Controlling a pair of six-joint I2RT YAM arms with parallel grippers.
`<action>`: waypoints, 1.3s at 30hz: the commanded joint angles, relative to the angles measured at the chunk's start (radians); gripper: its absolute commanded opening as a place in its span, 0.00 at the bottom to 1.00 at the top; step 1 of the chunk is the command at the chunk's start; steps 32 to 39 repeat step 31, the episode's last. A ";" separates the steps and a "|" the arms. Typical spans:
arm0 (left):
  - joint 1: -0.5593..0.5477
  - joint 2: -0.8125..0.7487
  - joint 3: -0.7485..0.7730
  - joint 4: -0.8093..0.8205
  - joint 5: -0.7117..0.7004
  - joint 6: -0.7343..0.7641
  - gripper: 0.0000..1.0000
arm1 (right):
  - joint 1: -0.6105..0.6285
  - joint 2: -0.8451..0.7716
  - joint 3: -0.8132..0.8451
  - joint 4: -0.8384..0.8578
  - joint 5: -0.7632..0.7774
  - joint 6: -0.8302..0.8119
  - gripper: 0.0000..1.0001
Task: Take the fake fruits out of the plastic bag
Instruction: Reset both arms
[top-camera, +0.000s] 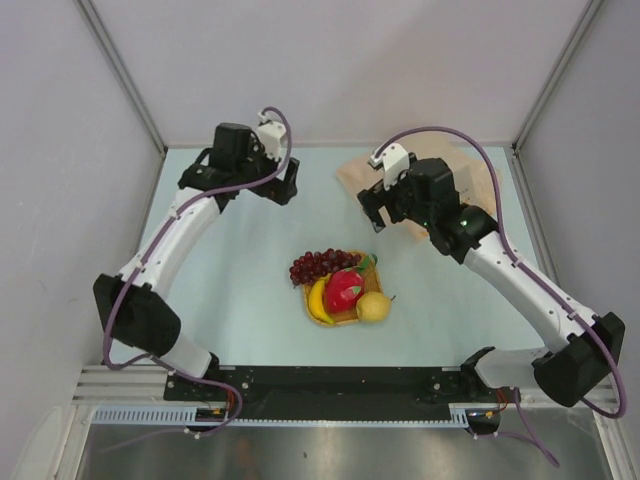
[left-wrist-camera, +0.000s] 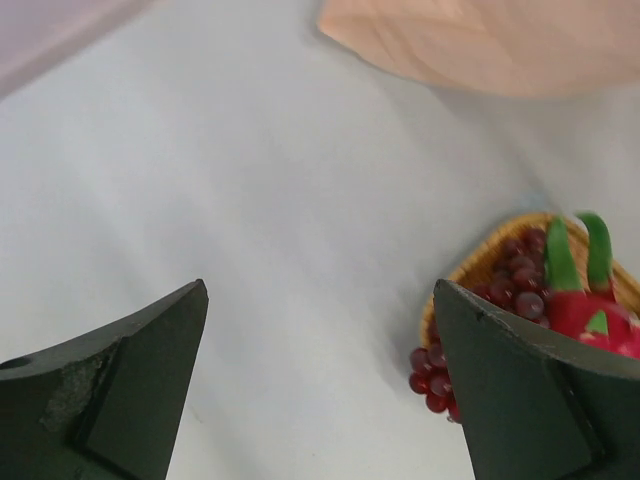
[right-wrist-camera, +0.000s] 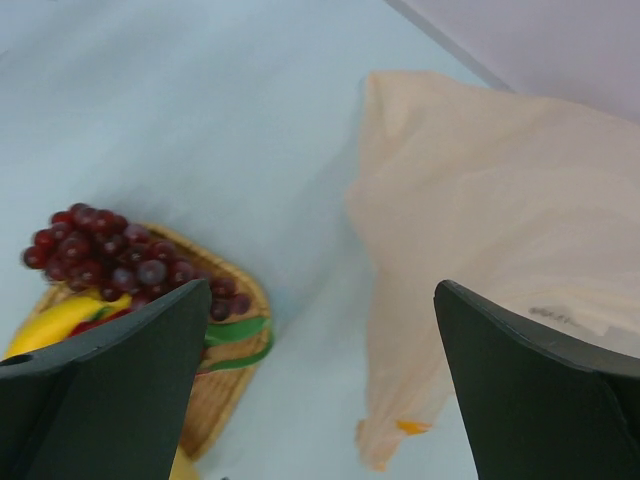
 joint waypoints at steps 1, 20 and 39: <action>0.065 -0.112 -0.049 0.124 -0.095 -0.070 1.00 | 0.089 -0.045 0.055 -0.121 0.117 0.171 1.00; 0.087 -0.247 -0.259 0.161 -0.137 -0.095 1.00 | -0.253 0.285 0.084 -0.074 -0.016 0.424 1.00; 0.088 -0.218 -0.254 0.180 -0.129 -0.122 1.00 | -0.238 0.222 0.079 -0.071 0.066 0.377 1.00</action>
